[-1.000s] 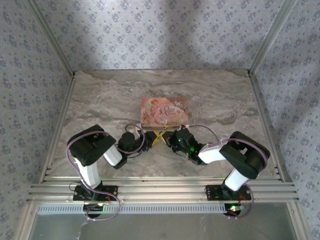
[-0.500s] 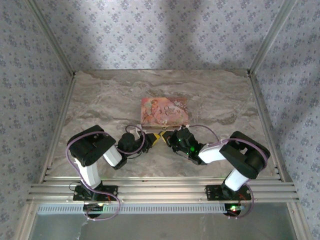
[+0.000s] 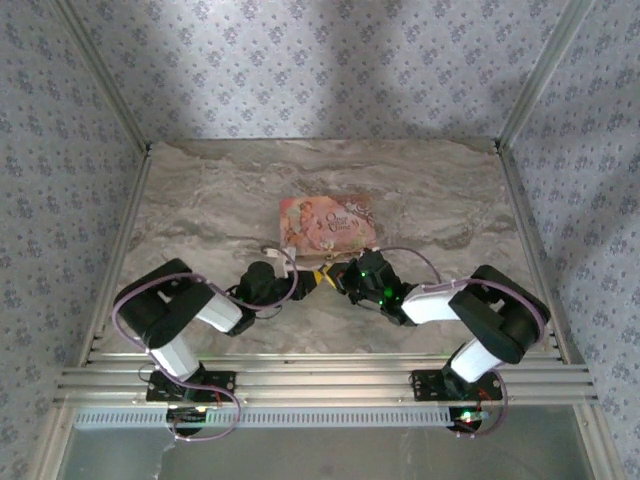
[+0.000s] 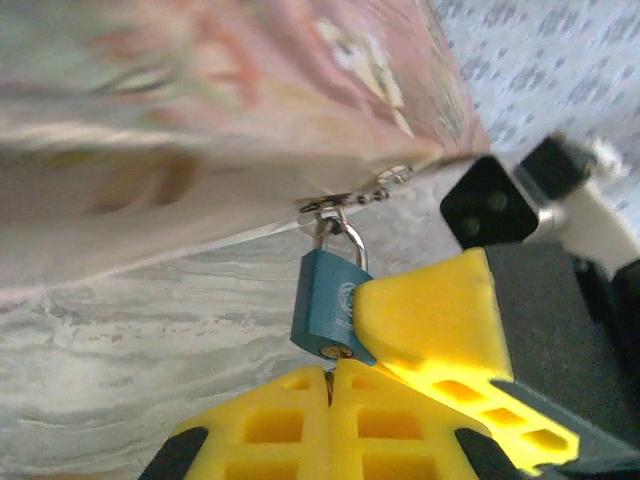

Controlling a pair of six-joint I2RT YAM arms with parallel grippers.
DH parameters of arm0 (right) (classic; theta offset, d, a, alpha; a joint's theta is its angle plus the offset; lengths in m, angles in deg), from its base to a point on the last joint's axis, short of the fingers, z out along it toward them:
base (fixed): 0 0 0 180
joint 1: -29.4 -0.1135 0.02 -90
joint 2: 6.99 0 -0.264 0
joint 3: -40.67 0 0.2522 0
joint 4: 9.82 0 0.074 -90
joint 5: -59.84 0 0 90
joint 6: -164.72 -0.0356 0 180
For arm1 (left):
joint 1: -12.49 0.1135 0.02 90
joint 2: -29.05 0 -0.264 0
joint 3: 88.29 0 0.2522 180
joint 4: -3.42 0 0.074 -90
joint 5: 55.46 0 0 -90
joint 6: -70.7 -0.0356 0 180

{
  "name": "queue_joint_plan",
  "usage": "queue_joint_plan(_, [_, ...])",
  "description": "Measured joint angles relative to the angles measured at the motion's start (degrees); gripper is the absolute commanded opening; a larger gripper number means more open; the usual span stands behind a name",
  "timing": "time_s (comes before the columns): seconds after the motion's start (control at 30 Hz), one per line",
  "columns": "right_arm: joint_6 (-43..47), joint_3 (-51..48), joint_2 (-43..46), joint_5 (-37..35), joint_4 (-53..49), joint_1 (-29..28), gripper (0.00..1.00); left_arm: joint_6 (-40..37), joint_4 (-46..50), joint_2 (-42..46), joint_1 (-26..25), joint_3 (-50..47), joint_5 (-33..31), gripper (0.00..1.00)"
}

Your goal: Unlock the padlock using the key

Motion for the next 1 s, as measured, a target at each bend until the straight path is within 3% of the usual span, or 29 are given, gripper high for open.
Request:
queue_joint_plan(0.17, [4.0,1.3,2.1,3.4,-7.9,1.2,0.00,-22.2,17.5,6.1,-6.2,4.2,-10.8,0.00])
queue_joint_plan(0.3, [6.4,2.1,3.1,5.9,-13.9,1.2,0.00,-35.0,23.2,6.6,-10.7,5.7,-16.9,0.00])
queue_joint_plan(0.4, [7.2,2.3,3.9,6.8,-16.3,1.2,0.12,-39.1,24.0,6.5,-11.8,5.7,-18.3,0.00])
queue_joint_plan(0.47, [7.5,2.3,4.7,6.7,-17.6,1.2,0.15,-39.9,23.7,6.5,-11.9,5.7,-18.4,0.00])
queue_joint_plan(0.73, [8.4,1.9,17.0,4.2,-23.7,3.1,0.48,-36.3,21.1,6.5,-10.2,4.9,-15.7,0.00])
queue_joint_plan(0.9, [9.4,0.5,25.9,-0.1,-27.3,4.7,0.56,-31.1,20.4,8.1,-6.7,3.1,-11.8,0.00])
queue_joint_plan(1.0, [9.3,-1.1,26.5,-1.9,-27.5,4.9,0.59,-27.5,20.0,8.9,-5.4,2.9,-9.9,0.00])
